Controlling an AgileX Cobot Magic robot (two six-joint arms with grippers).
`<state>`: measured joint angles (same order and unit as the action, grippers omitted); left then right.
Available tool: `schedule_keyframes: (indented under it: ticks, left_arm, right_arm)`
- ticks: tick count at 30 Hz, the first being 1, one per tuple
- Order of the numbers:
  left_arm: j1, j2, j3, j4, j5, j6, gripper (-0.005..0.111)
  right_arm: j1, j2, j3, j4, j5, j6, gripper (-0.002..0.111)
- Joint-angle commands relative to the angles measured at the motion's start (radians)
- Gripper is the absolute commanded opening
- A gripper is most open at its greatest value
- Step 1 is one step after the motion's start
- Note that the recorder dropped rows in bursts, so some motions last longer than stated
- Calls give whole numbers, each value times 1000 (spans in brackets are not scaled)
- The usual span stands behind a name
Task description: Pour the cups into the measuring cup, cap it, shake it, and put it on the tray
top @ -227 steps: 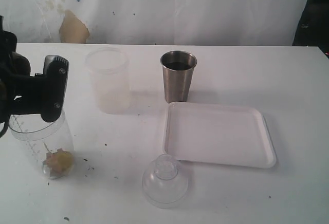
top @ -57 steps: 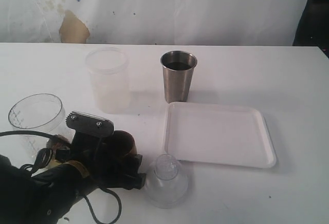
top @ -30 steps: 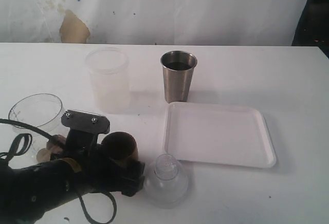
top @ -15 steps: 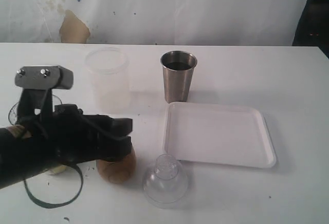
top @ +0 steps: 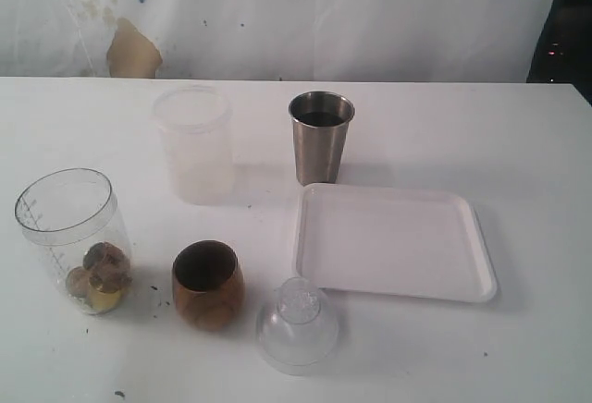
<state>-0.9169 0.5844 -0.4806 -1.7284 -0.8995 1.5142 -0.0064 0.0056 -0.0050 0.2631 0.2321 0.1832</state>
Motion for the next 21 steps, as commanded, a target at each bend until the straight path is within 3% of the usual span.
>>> schedule_keyframes:
  ticks: [1, 3, 11, 16, 19, 21]
  left_arm:
    - [-2, -154, 1, -16, 4, -7, 0]
    - [-2, -204, 1, -16, 72, -12, 0]
    - [-2, -226, 1, -16, 614, -33, 0]
    - [-2, -123, 1, -16, 899, -56, 0]
    - [-2, -14, 1, -15, 1183, -62, 0]
    - [-2, 82, -4, 134, 1387, -116, 0]
  right_arm:
    - [-4, -6, 5, -2, -10, 1, 0]
    - [-4, -6, 5, -2, -10, 1, 0]
    - [-4, -6, 5, -2, -10, 1, 0]
    - [-4, -6, 5, -2, -10, 1, 0]
    - [-4, -6, 5, -2, -10, 1, 0]
    - [-4, -6, 5, -2, -10, 1, 0]
